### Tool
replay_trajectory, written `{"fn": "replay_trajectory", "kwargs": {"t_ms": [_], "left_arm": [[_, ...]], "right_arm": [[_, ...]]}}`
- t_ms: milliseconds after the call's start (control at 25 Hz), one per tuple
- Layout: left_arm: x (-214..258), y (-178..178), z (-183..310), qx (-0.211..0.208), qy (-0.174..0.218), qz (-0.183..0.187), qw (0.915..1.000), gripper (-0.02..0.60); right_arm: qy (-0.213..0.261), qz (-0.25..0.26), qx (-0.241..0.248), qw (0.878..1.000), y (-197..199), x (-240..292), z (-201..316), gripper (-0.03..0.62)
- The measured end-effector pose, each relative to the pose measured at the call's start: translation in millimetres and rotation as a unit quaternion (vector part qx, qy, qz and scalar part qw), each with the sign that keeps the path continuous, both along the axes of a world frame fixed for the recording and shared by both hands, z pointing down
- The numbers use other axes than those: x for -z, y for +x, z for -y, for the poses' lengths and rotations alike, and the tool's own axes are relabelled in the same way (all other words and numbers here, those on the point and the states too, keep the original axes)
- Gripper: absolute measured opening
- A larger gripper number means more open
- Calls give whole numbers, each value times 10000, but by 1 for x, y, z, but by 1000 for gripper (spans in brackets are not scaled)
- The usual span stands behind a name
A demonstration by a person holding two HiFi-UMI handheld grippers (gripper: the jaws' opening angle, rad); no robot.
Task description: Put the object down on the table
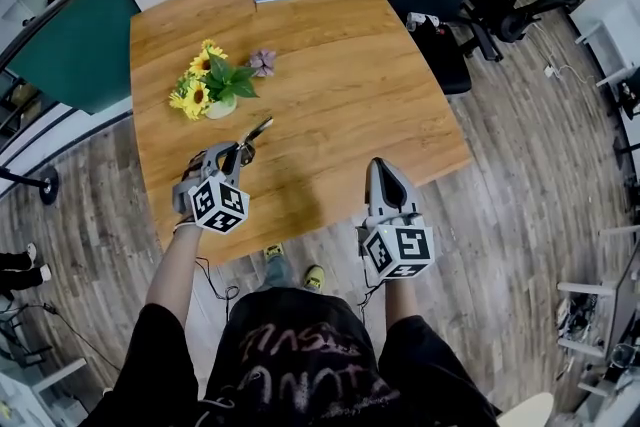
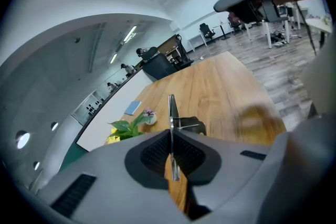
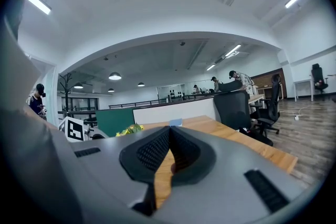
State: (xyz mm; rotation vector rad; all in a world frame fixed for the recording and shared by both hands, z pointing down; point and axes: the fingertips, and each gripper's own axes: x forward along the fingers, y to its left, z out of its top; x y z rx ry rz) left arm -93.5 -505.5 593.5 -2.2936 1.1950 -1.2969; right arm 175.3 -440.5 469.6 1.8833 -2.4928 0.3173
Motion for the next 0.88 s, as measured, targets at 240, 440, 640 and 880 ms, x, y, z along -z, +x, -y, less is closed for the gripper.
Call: {"fn": "replay_trajectory", "kwargs": {"t_ms": [240,440,640,880], "left_arm": [[-49,6,8,-227,-430,568,9972,15],[-77,8,14,-427,-580,1103,9913,15],[-101,13,16,-487,-821,1232,9878,15],[-117,19,17,-711,-853,1618,9806,19]], "right_arm": [[-161,-24,-29,9999,-1,-12,7,5],[-204,-34,39,9998,-2,-15,13,5],[-317,-89,30,9995,1,-23,16,5],[-432,-98,-19,9990,4,-31,18,5]]}}
